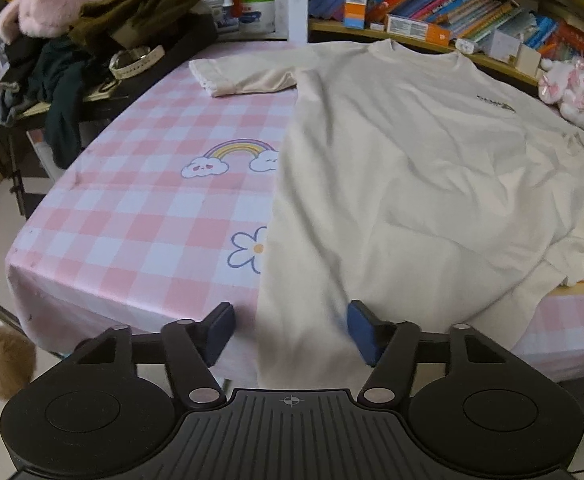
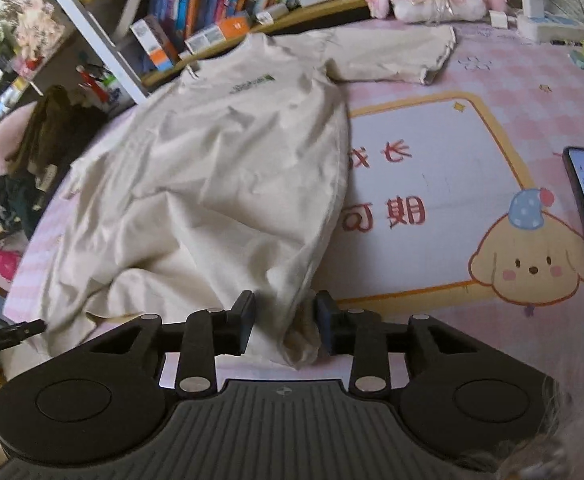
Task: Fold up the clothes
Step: 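Grasp the hem with the right gripper while the left gripper grasps the hem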
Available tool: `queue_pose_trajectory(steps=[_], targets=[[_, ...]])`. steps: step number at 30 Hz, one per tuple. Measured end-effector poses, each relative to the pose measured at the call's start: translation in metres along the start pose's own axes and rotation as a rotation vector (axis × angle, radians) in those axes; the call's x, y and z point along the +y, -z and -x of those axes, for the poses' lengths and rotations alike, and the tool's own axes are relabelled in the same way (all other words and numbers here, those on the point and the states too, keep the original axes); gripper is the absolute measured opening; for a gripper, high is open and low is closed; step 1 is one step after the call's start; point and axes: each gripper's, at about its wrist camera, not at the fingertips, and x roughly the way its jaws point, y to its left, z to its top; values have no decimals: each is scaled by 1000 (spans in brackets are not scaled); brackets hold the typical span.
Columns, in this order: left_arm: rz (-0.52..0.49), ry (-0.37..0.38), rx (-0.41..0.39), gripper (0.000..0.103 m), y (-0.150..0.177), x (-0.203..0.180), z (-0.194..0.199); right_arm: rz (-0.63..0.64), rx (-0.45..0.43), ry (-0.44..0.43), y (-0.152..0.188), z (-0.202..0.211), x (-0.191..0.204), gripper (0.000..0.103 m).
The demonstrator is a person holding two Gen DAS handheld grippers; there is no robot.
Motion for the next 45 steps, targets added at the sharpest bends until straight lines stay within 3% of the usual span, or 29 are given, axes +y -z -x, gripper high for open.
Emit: queue_pose_trajectory(steps=[1, 2, 4, 7, 10, 12, 15, 17, 18, 20, 22, 27, 30, 32, 33, 34, 35, 37, 39, 43, 45], targets=[[-1, 5, 2, 12, -1, 0, 1, 4, 3, 9, 2, -3, -1, 32], [11, 26, 9, 5, -4, 2, 2, 14, 9, 15, 3, -5, 0, 27], [72, 111, 37, 4, -14, 15, 6, 47, 41, -2, 3, -6, 3, 7], [167, 165, -38, 4, -38, 41, 26, -15, 67, -159, -12, 12, -3, 5], [253, 123, -120, 4, -62, 60, 26, -296, -99, -318, -36, 44, -40, 5], [196, 74, -111, 5, -72, 53, 10, -318, -159, -214, -49, 44, -49, 5], [86, 48, -44, 12, -75, 36, -20, -232, -110, -70, -56, 12, -43, 6], [62, 40, -29, 14, -71, 33, -27, -200, -63, -62, -52, -6, -38, 13], [73, 42, -32, 22, -67, 34, -25, -184, -48, -54, -50, -12, -36, 18], [92, 53, -41, 36, -57, 40, -16, -154, -39, -36, -41, -13, -33, 40], [110, 66, -52, 50, -46, 45, -7, -128, -33, -26, -31, -11, -31, 41], [132, 97, -46, 50, -30, 42, -6, -78, -23, -7, -17, -15, -26, 41], [102, 73, -31, 49, -31, 30, -18, -56, -27, -6, -16, -21, -22, 41], [80, 46, -32, 37, -30, 23, -21, -6, -25, 15, -17, -25, -14, 40], [70, 37, -31, 14, -31, 20, -21, 23, -22, 27, -18, -27, -10, 39], [68, 38, -25, 5, -31, 19, -21, 45, -14, 32, -18, -29, -7, 27], [93, 60, -18, 4, -31, 23, -18, 62, -3, 33, -19, -31, -4, 9], [179, 115, -24, 4, -32, 37, -4, 67, 26, 16, -21, -29, -2, 8], [263, 167, -61, 4, -33, 54, 21, -8, 20, -45, -26, -5, -9, 8], [336, 214, -88, 4, -32, 79, 60, -139, 3, -163, -35, 56, -31, 8], [312, 196, -60, 4, -29, 78, 61, -176, 24, -203, -31, 69, -36, 8]])
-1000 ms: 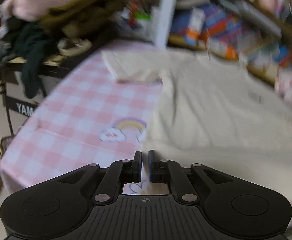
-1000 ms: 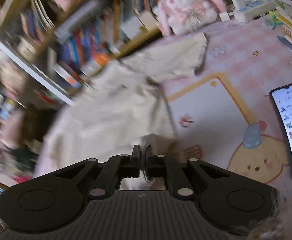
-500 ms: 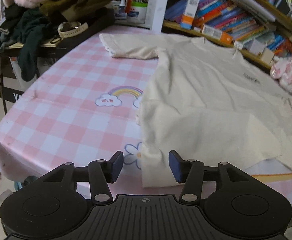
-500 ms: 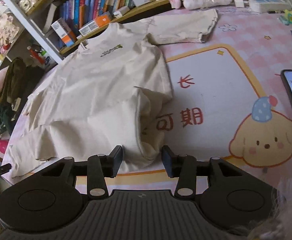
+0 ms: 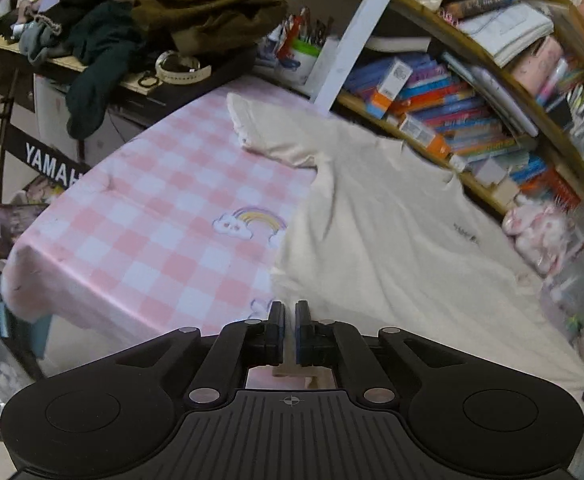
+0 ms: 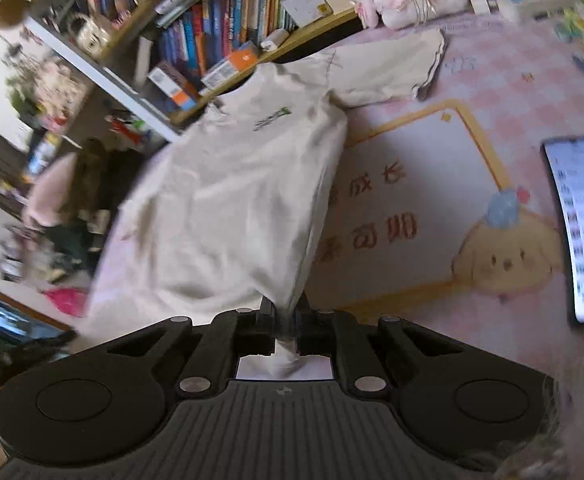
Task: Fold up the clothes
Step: 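Grasp the hem with the right gripper while the left gripper grasps the hem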
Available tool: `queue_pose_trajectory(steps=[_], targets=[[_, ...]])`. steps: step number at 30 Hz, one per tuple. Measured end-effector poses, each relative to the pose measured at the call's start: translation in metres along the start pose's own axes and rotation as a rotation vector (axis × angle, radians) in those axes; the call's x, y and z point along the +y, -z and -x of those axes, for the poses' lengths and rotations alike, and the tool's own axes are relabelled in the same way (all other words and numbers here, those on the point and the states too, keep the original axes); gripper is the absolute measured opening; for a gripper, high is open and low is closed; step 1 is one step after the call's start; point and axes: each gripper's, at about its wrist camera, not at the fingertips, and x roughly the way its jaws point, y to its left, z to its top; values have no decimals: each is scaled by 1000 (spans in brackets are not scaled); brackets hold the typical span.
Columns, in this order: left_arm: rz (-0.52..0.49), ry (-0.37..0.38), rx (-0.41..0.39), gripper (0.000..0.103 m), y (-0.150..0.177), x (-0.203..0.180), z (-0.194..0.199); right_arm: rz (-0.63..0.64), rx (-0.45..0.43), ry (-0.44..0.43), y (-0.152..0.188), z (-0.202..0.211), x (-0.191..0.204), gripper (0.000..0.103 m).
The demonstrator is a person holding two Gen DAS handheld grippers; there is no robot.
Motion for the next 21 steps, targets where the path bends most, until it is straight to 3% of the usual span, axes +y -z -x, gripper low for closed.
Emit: queue_pose_trajectory(steps=[3, 6, 8, 12, 14, 16, 19, 21], targets=[[-34, -57, 61, 4, 12, -1, -18, -36, 63, 25, 11, -9, -6, 8], [-72, -84, 130, 4, 27, -3, -32, -58, 115, 121, 24, -31, -16, 9], [-96, -104, 162, 4, 36, -2, -35, -43, 107, 178, 30, -41, -18, 9], [-93, -158, 191, 4, 46, 7, -35, -30, 94, 210, 34, -50, -18, 9], [-122, -210, 206, 11, 49, 6, -36, -6, 99, 214, 35, -49, -18, 9], [-151, -249, 201, 14, 50, 4, -35, 7, 103, 213, 34, -50, -19, 9], [-153, -246, 146, 17, 44, 3, -22, 43, 101, 234, 33, -48, -18, 12], [-165, -242, 97, 18, 36, -2, -17, 70, 98, 252, 32, -46, -16, 19]])
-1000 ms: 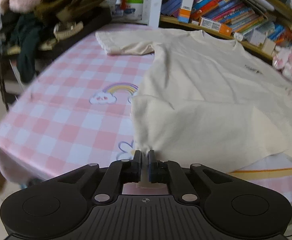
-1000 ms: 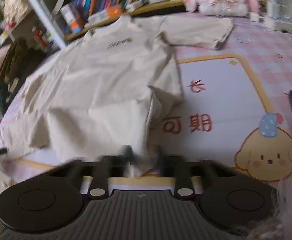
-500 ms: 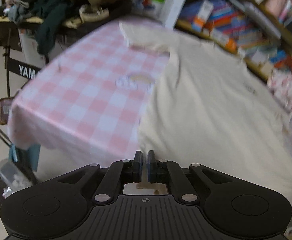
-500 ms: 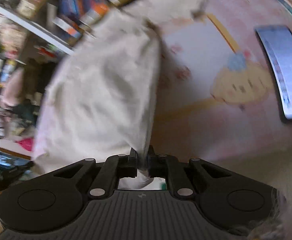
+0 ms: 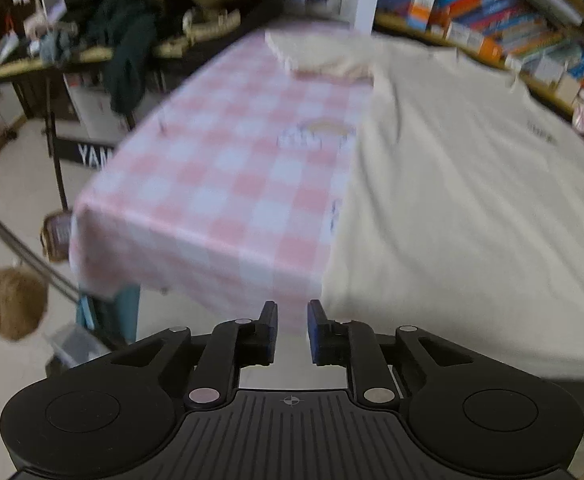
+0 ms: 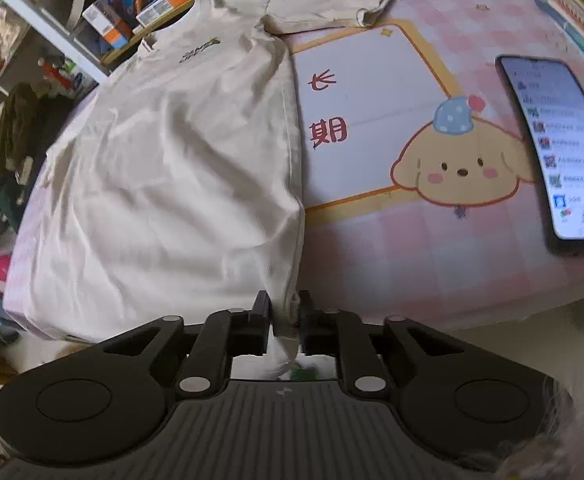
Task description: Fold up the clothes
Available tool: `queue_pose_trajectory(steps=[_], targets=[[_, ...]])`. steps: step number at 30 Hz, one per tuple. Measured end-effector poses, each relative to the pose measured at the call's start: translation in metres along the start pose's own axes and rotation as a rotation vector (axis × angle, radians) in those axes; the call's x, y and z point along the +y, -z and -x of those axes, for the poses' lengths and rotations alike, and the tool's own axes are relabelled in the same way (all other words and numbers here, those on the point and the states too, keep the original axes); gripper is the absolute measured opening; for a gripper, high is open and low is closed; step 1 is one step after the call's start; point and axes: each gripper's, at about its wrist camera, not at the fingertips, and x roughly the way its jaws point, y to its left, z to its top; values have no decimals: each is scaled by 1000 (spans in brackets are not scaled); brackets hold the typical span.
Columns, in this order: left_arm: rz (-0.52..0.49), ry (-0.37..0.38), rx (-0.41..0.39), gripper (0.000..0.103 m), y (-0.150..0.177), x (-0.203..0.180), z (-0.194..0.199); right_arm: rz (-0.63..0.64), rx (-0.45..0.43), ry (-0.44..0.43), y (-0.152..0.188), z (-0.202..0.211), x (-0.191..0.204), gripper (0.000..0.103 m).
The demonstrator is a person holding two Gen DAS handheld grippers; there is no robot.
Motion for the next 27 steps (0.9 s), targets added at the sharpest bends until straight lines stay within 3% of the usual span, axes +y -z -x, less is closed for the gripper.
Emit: queue_pose_trajectory(steps=[2, 4, 7, 9, 11, 19, 21, 22, 24, 25, 26, 27], targets=[[-4, 10, -37, 21, -10, -6, 2, 26, -8, 20, -1, 2, 1, 34], [-23, 33, -64, 31, -16, -17, -2, 45, -27, 28, -3, 5, 3, 35], [-72, 58, -88, 34, -25, -40, -14, 50, -42, 32, -6, 4, 7, 35], [-100, 83, -88, 35, -29, -56, -22, 58, -45, 40, -6, 1, 9, 32], [-128, 103, -84, 35, -31, -69, -29, 79, -31, 54, -3, -4, 14, 10], [-167, 144, -95, 35, -30, -99, -36, 93, -68, 97, 5, -4, 23, 12], [-174, 144, -117, 40, -27, -107, -31, 94, -109, 121, 5, 1, 25, 27], [-174, 143, -129, 44, -26, -111, -29, 98, -141, 140, 4, 4, 27, 44], [-169, 143, -149, 47, -23, -118, -25, 104, -205, 170, 2, 11, 32, 57], [-166, 146, -154, 51, -22, -122, -23, 103, -229, 182, 0, 13, 34, 75], [-164, 146, -160, 54, -20, -125, -20, 99, -246, 191, -1, 14, 36, 86], [-162, 143, -168, 60, -18, -129, -18, 100, -258, 188, -3, 15, 37, 86]])
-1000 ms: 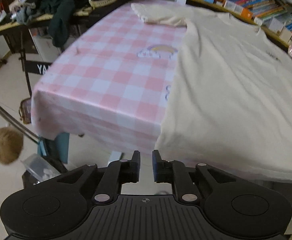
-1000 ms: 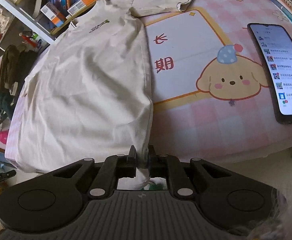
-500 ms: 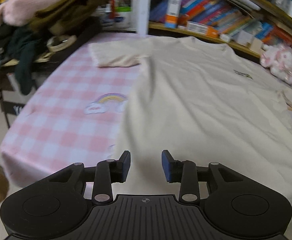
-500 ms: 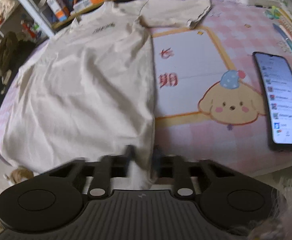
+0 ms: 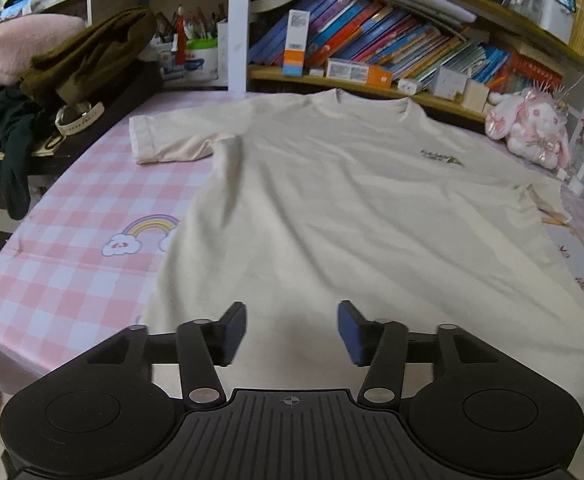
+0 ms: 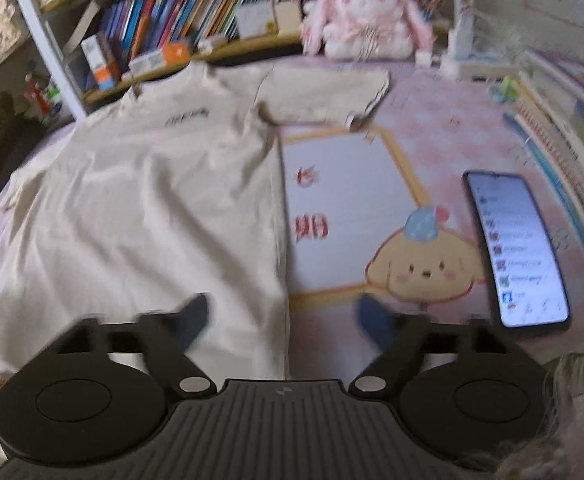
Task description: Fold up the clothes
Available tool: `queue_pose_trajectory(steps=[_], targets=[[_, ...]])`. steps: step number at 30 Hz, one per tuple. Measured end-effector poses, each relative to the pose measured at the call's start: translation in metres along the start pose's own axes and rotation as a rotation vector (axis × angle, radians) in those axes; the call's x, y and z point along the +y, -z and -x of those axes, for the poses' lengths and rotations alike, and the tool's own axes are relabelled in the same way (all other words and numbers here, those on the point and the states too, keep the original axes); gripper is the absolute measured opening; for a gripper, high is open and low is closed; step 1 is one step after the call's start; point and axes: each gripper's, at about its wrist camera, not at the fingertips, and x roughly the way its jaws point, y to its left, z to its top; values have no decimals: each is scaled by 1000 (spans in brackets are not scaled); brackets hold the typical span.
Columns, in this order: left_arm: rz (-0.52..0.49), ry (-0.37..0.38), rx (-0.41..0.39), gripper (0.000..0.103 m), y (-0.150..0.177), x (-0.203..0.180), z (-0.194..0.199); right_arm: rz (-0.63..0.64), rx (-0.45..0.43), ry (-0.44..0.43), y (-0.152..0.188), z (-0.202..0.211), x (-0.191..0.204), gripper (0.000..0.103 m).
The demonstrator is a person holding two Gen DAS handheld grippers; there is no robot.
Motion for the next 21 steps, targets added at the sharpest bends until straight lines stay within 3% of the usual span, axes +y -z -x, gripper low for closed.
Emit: queue_pose_trajectory(steps=[3, 9, 13, 21], targets=[[3, -14, -24, 78, 4, -13, 7, -4, -36, 1, -1, 2, 4, 91], [-26, -71, -64, 94, 17, -42, 23, -4, -157, 68, 3, 9, 16, 97], [-84, -96, -84, 95, 23, -54, 31, 37, -203, 100, 4, 10, 28, 100], [-65, -116, -69, 95, 27, -51, 32, 82, -198, 94, 7, 8, 40, 100]])
